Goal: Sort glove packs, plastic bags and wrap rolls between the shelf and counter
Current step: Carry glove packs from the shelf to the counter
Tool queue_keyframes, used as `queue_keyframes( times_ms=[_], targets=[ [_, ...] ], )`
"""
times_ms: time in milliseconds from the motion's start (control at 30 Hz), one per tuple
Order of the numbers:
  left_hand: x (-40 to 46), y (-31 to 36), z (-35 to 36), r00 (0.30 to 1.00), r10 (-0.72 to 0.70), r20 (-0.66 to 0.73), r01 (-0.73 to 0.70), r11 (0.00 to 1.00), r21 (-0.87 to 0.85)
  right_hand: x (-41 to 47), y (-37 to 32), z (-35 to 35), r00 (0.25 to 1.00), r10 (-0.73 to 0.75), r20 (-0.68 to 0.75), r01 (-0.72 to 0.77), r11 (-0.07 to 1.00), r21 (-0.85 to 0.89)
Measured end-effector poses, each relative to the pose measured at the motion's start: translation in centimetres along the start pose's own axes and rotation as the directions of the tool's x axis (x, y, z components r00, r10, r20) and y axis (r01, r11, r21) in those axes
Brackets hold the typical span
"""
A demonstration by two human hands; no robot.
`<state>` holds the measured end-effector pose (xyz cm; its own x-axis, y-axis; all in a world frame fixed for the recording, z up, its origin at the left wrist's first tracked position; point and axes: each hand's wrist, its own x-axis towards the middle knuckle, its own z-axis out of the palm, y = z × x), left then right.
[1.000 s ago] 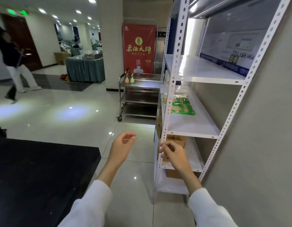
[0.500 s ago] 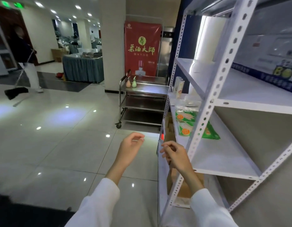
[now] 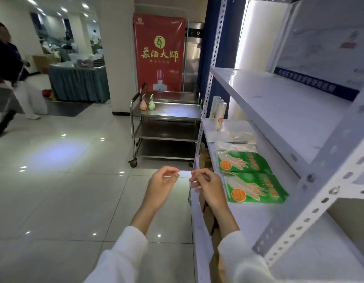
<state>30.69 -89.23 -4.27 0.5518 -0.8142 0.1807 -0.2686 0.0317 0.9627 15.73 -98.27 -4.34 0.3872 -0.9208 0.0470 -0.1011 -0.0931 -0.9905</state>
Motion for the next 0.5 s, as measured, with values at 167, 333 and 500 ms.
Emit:
queue_keyframes(
  times_ms=[167,333,500],
  targets=[
    [8.7,-0.8,3.4,0.996,-0.032,0.08,0.031,0.999,0.02,7.2,1.0,-1.3,0.989,0.032,-0.145,-0.027,0.999,0.035],
    [15.3,-1.0,7.5,0.979,-0.026,0.2,0.022,1.0,0.018,12.7,1.9,-3.5,0.958,0.043,-0.283,-0.025,0.997,0.068],
    [19.6,-0.8,11.7,0.925,0.026,0.378,-0.027,1.0,-0.002,15.6,2.1,-6.0,0.93,0.073,-0.361,-0.043,0.995,0.088]
  ],
)
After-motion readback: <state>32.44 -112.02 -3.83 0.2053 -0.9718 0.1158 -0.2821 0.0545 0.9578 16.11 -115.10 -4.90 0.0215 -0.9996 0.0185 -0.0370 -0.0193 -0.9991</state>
